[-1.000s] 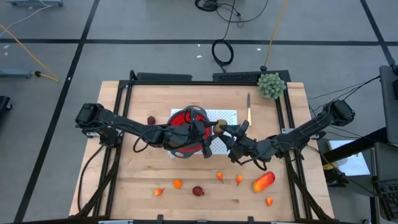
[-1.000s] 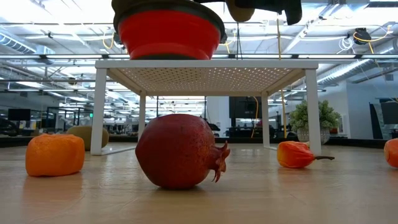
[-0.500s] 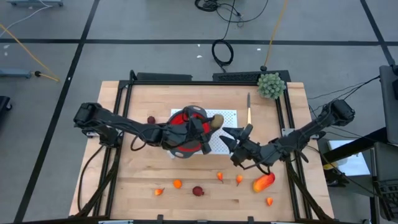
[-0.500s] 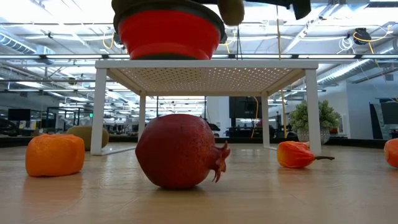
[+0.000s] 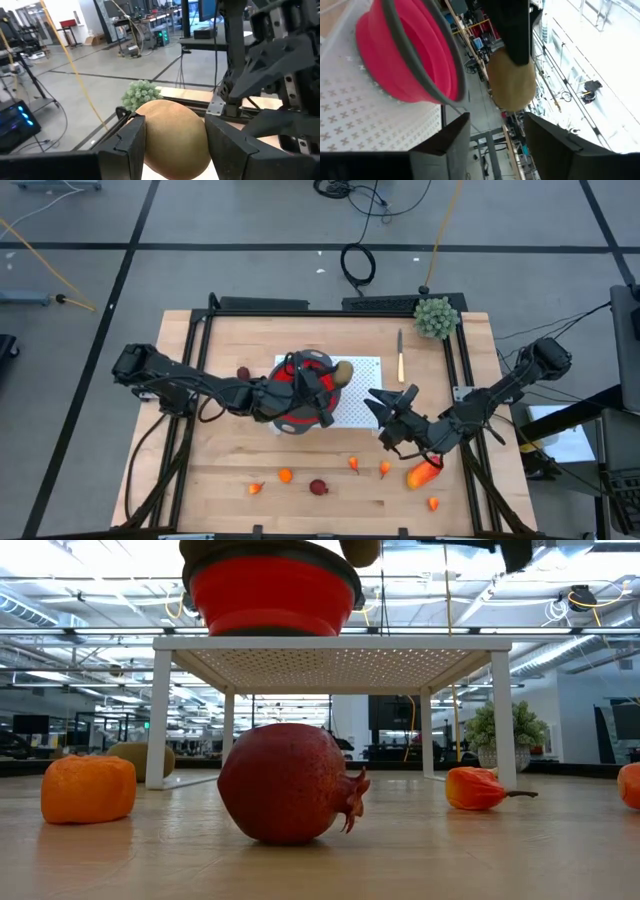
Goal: Pick & Place Fruit
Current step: Put the right kiwi into the strainer bowl on the shelf
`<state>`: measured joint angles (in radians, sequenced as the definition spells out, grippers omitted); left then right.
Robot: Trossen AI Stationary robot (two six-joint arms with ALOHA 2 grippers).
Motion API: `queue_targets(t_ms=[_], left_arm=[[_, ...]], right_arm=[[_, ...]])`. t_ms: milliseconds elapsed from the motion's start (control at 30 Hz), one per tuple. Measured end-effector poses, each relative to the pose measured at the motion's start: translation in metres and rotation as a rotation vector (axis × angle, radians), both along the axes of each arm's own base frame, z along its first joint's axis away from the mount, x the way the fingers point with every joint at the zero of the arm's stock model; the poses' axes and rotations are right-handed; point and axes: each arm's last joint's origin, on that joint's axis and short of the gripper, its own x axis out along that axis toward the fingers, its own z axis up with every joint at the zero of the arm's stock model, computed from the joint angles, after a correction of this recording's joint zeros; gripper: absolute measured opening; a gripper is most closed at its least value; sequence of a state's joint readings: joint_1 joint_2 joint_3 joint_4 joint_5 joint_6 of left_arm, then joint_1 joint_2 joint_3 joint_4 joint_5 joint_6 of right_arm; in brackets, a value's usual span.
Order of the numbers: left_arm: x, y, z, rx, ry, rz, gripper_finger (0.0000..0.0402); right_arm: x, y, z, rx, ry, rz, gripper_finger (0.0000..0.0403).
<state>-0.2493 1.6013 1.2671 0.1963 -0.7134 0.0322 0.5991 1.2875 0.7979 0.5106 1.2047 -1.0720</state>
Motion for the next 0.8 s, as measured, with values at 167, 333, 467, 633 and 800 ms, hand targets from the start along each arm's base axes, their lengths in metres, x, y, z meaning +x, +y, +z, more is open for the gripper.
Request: queue_targets(t_ms=[167, 333, 467, 633, 800], left_arm=[[-0.005, -0.008, 0.001, 0.020, 0.014, 0.010, 0.0172], [-0.008, -0.015, 0.002, 0.029, 0.023, 0.002, 0.0172], [-0.013, -0.021, 0.003, 0.027, 0.044, -0.010, 0.0172], [-0.016, -0.026, 0.001, 0.031, 0.067, 0.007, 0.0172], [-0.019, -0.031, 0.000, 0.032, 0.078, -0.002, 0.0172]], right_arm=[[-0.013, -0.005, -0.006, 0.039, -0.025, 0.012, 0.0121], [-0.026, -0.014, -0.005, 0.095, -0.073, 0.014, 0.0071], [-0.036, -0.020, -0.005, 0.161, -0.115, 0.107, 0.0036], [-0.050, -0.028, -0.004, 0.261, -0.150, 0.234, 0.0003], [-0.063, -0.036, -0.002, 0.368, -0.177, 0.306, 0.0003]])
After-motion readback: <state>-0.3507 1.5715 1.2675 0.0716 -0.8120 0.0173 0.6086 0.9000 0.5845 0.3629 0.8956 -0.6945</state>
